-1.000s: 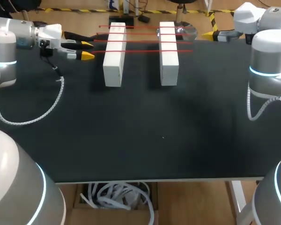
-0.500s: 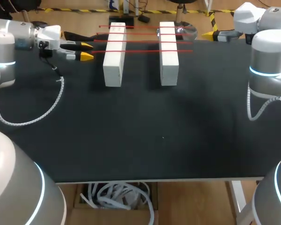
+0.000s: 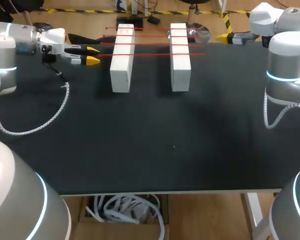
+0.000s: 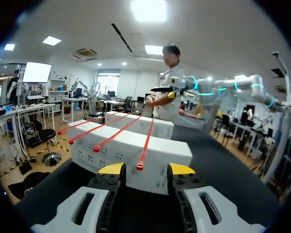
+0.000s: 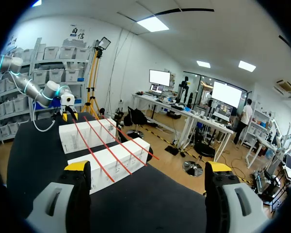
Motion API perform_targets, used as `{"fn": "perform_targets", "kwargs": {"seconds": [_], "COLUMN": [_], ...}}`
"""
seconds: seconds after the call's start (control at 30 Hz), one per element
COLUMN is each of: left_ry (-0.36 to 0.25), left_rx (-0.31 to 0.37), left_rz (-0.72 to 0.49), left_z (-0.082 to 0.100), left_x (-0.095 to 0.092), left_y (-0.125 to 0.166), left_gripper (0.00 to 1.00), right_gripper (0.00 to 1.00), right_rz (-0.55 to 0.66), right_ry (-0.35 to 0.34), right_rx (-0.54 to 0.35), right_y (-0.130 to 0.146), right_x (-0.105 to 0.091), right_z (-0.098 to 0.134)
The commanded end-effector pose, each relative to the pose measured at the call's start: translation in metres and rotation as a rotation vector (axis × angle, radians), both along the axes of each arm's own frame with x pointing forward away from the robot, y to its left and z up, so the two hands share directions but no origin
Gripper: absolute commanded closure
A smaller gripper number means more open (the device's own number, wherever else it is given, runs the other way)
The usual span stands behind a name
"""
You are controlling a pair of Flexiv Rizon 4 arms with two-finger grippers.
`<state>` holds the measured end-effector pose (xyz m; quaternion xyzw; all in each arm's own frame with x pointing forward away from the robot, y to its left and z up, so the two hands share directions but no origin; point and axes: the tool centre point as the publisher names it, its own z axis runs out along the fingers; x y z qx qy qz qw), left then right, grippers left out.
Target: Grab the tape and strap the tape.
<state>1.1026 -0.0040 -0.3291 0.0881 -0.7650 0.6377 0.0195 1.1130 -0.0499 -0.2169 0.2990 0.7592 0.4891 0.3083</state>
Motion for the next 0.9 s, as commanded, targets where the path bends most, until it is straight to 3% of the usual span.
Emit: {"fn": "perform_targets", "kwargs": {"seconds": [0.03,0.57,0.9], "left_ry": [-0.002,-0.001,-0.002], "left_rx": [-0.007,-0.011,-0.016], "left_rz": [-0.006,-0.01,-0.013], "left_z": [-0.0011,-0.0019,-0.0009], "left_x": [0.001,0.0003,0.0011], "left_y": [0.0006,-0.001,-0.003], "left_gripper": [0.65,0.84,0.84], "right_gripper": [0.0,0.0,0.0], "right_rz": [0.0,0.0,0.0], "right_ry": [0.001,0.001,0.001], "right_rx": [0.0,0.0,0.0], "right_y": [-0.0001,-0.0001,-0.0001], "right_x": [0.0002,0.0002,0.0002], "right_z": [0.0001,0.0001,0.0001]}}
